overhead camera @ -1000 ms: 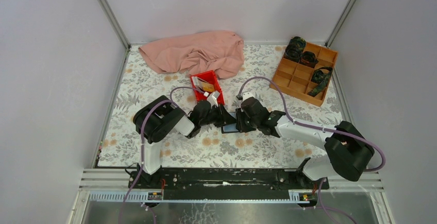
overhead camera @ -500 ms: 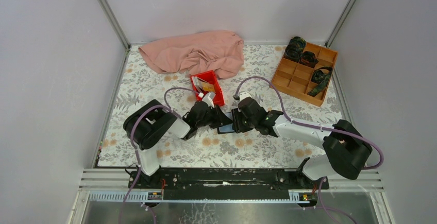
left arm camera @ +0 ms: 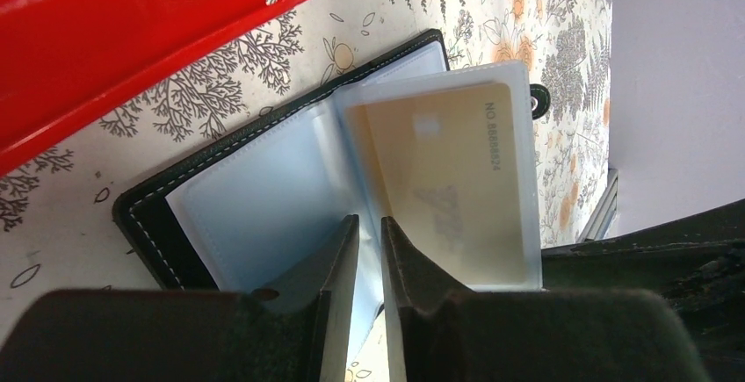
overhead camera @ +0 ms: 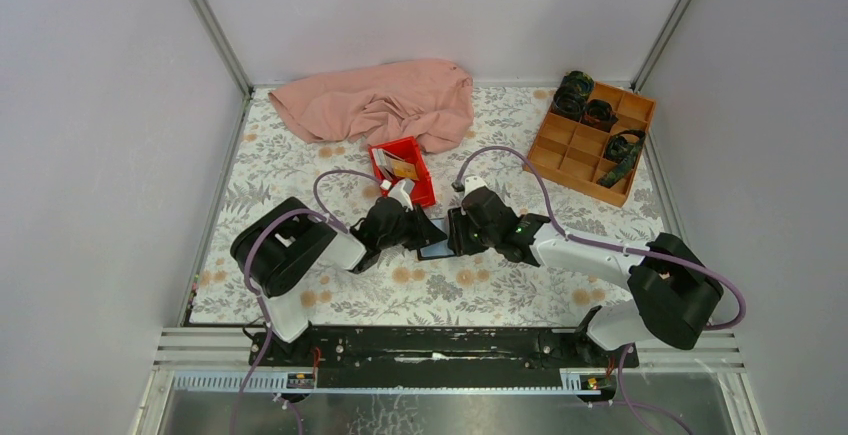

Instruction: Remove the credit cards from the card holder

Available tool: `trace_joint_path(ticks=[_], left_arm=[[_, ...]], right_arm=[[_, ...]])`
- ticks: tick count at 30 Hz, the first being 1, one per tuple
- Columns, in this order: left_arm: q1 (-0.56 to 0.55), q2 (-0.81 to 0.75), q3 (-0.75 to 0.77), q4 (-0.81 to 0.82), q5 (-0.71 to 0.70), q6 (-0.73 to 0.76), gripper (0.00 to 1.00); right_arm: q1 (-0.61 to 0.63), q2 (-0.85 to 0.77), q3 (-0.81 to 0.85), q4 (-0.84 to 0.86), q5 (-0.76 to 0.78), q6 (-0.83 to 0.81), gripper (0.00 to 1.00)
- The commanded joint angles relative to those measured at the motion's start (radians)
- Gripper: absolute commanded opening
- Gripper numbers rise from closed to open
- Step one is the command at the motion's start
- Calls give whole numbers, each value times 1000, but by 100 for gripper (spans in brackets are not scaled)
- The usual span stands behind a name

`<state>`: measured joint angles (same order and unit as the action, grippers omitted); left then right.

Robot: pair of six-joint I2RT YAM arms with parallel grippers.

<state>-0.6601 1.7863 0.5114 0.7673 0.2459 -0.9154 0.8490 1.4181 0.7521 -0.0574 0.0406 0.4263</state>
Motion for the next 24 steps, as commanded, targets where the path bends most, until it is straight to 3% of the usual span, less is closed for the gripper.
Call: trace_joint_path(ticks=[1, 15, 24], left_arm=[[7, 45, -34, -179, -60, 63, 24], [7, 4, -49, -244, -112, 85, 24], [7, 25, -53, -257, -126, 89, 23]], right_arm=[[7, -1, 46, 43, 10, -3, 44], [8, 35, 97, 70, -85, 0, 44], [14, 80, 99, 104, -134, 12, 60]])
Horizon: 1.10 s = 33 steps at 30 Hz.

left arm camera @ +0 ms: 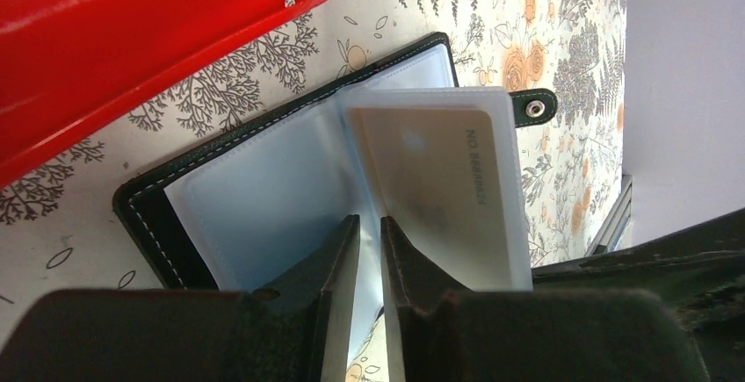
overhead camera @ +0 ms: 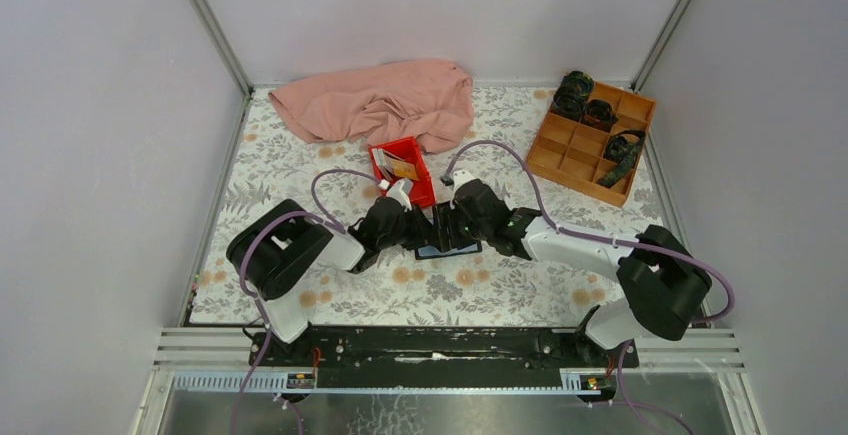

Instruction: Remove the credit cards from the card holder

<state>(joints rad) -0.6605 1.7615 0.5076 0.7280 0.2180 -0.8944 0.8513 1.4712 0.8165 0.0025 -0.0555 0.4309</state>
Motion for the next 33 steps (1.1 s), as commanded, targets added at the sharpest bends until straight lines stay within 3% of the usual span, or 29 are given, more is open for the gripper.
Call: trace_joint_path(ticks=[1, 10, 13, 18, 26, 30, 33], left_arm=[[7, 48, -51, -225, -103, 69, 23], [6, -79, -61, -386, -193, 108, 22], [6, -132, -55, -444, -216, 119, 18], [-3, -172, -42, -509, -249, 126, 1], [-33, -229, -31, -558, -274, 118, 0], [-55, -283, -6, -617, -282, 125, 0], [-67, -324, 9, -649, -296, 127, 0]], right_arm=[[13, 29, 32, 54, -46, 14, 60], [13, 58, 29, 80, -61, 16, 61], [13, 64, 25, 89, -60, 15, 61], [14, 76, 26, 102, -71, 15, 61], [15, 98, 31, 119, -92, 15, 60], [14, 105, 36, 121, -96, 14, 48], [15, 109, 39, 119, -92, 12, 30]])
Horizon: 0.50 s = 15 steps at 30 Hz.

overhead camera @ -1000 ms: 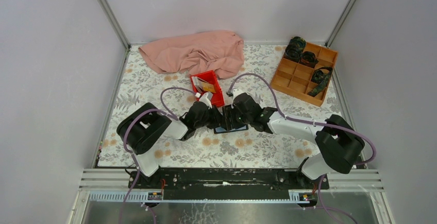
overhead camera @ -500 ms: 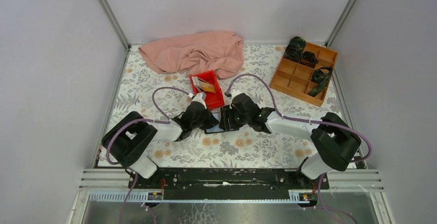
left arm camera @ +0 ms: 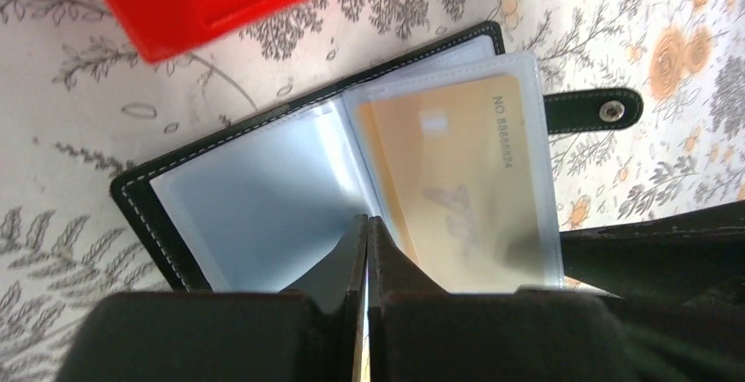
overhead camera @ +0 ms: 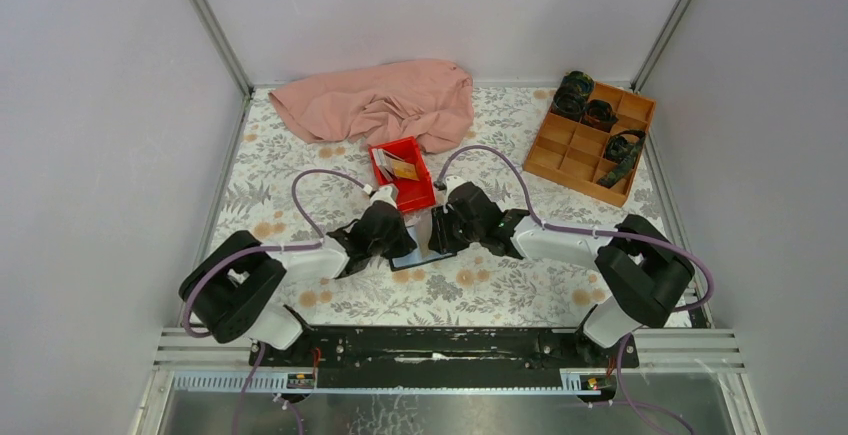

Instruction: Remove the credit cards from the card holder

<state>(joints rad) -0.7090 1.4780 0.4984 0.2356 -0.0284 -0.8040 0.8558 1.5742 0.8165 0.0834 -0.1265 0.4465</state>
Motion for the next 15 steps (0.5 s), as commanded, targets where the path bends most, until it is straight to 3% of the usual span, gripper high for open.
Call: trace_joint_path(ticks=[1, 4, 6, 15], left_arm=[[-18, -50, 19, -163, -52, 37, 0], [-18, -63, 25, -180, -58, 41, 0], [-17, -70, 22, -183, -56, 41, 0], [-36, -220, 64, -329, -61, 47, 5]], right_arm=[[11, 9, 41, 36, -20, -3, 23], [11, 13, 42, 34, -18, -3, 6], [12, 14, 41, 32, -14, -4, 1], [11, -33, 30, 2, 46, -19, 0]])
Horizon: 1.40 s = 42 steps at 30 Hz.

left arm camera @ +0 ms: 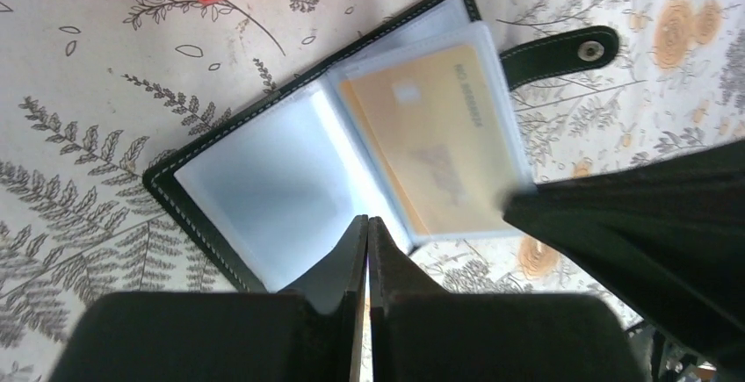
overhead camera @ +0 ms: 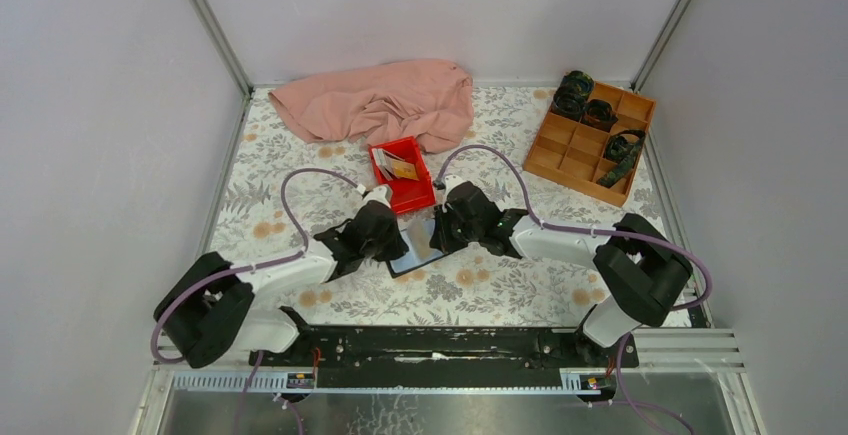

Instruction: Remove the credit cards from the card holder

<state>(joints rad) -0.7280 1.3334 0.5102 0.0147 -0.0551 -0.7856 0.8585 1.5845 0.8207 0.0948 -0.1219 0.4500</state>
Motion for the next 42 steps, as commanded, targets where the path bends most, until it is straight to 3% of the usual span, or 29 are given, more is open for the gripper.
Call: trace_joint_path(ticks=[1, 7, 24, 35, 38, 42], left_arm=[[-19, -94, 62, -131, -40, 32, 5], [-21, -103, 65, -204, -67, 36, 0], [-21, 217, 2, 55, -26, 23, 0], [-21, 227, -3, 56, -31, 34, 0], [-21, 223, -12, 59, -31, 32, 0], [-21, 220, -26, 62, -33, 30, 0]], right_arm=[[9, -51, 26, -15, 52, -26, 0], [11, -77, 31, -32, 53, -30, 0], [69, -73, 50, -48, 57, -31, 0], [128, -57, 91, -67, 77, -27, 0], [139, -36, 99, -60, 62, -26, 10], [159, -2, 118, -48, 46, -22, 32]])
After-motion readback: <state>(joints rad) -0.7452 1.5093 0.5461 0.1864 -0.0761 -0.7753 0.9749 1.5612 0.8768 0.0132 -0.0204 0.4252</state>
